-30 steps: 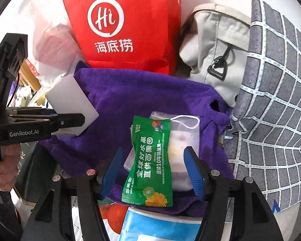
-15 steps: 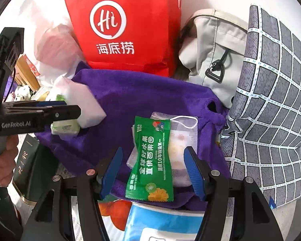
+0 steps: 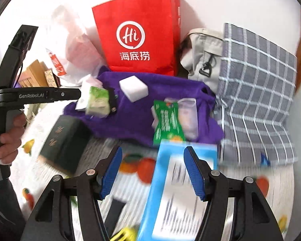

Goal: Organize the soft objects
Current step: 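Open the left tool over the towel while the right tool releases the packet there, then grasp the yellow mesh pouch on the sheet with the right tool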

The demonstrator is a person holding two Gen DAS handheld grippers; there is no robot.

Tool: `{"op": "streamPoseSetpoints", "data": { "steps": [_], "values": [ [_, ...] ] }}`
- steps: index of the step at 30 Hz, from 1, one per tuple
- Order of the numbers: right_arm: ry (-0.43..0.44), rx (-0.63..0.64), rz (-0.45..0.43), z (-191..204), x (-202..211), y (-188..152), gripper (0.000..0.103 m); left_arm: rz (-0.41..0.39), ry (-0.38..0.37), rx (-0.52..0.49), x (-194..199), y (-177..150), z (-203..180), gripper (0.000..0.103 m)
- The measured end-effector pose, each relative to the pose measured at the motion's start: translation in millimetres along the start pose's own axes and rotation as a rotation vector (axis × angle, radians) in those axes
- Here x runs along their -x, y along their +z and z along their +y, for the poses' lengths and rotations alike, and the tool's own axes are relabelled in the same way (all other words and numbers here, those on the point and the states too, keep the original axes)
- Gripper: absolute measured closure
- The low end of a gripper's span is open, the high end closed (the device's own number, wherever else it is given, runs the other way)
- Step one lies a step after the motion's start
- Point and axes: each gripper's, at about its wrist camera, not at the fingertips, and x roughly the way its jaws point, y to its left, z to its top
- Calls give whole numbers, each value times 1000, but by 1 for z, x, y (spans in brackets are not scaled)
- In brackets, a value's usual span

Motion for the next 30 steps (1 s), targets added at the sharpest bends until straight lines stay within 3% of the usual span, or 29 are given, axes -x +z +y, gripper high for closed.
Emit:
{"op": "streamPoseSetpoints", "data": {
  "steps": [10,14,21,30],
  "values": [
    [28,-160,60,6,37,-89,35,-28,12,10,52,-71,-2,49],
    [-33,-202,97,11,38,-116,31,-15,-5,22,59,-99,-3,49],
    [-49,-296,150,15,32,-144,26,5,-38,57,63,-143,5,49],
    [-106,-344,153,31,9,-145,26,13,-20,85,60,-170,22,49]
  ]
}}
